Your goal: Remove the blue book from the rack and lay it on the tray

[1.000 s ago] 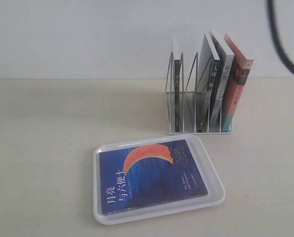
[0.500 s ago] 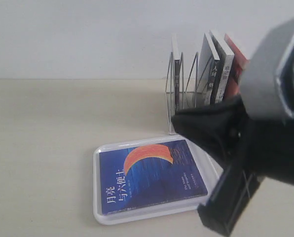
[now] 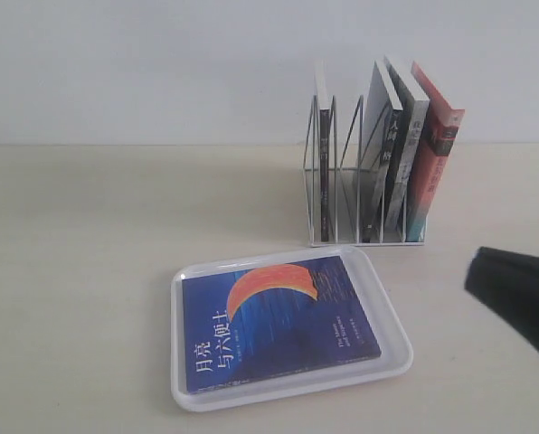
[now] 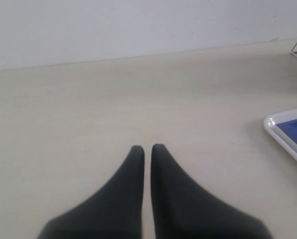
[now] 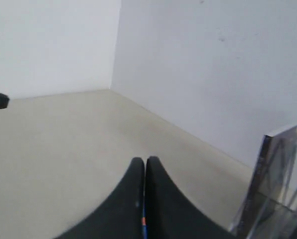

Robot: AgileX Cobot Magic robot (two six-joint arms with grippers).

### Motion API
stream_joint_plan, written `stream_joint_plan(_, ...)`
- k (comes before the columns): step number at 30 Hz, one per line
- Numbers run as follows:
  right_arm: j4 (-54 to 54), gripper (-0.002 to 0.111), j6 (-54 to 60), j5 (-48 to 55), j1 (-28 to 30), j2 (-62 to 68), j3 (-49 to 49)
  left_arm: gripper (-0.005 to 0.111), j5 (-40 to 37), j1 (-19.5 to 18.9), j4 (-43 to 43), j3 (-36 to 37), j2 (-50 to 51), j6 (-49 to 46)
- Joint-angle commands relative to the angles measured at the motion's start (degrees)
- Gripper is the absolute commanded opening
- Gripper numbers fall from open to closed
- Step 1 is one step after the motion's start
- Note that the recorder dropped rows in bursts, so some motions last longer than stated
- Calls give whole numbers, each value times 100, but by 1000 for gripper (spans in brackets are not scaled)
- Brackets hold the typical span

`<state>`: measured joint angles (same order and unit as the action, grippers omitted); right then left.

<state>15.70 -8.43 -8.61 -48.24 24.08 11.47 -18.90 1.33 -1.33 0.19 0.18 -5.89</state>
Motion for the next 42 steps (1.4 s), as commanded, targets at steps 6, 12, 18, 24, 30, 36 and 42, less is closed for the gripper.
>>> stream_joint_plan(6, -107, 0, -564, -120, 2187, -1394, -715, 5, 91, -11, -14, -19, -18, -13)
stream_joint_plan(12, -107, 0, -1177, -138, 3821, -1637, -1147, 5, 91, -11, -14, -19, -18, -13)
stream_joint_plan(18, -107, 0, -1270, 195, 4670, -1666, -1147, 5, 91, -11, -14, -19, -18, -13)
stream_joint_plan(24, -93, 0, -1222, 613, 4708, -1666, -1147, 5, 91, -11, -14, -19, -18, -13)
stream_joint_plan(30, -118, 0, -1033, 721, 4708, -1666, -1147, 5, 91, -11, -14, -19, -18, -13)
stream_joint_plan(36, -1798, 0, 771, 769, 4708, -1666, -1147, 5, 91, -11, -14, -19, -18, -13)
stream_joint_plan(42, -1907, 0, 885, 1084, 4708, -1689, -1147, 5, 91, -11, -14, -19, -18, -13)
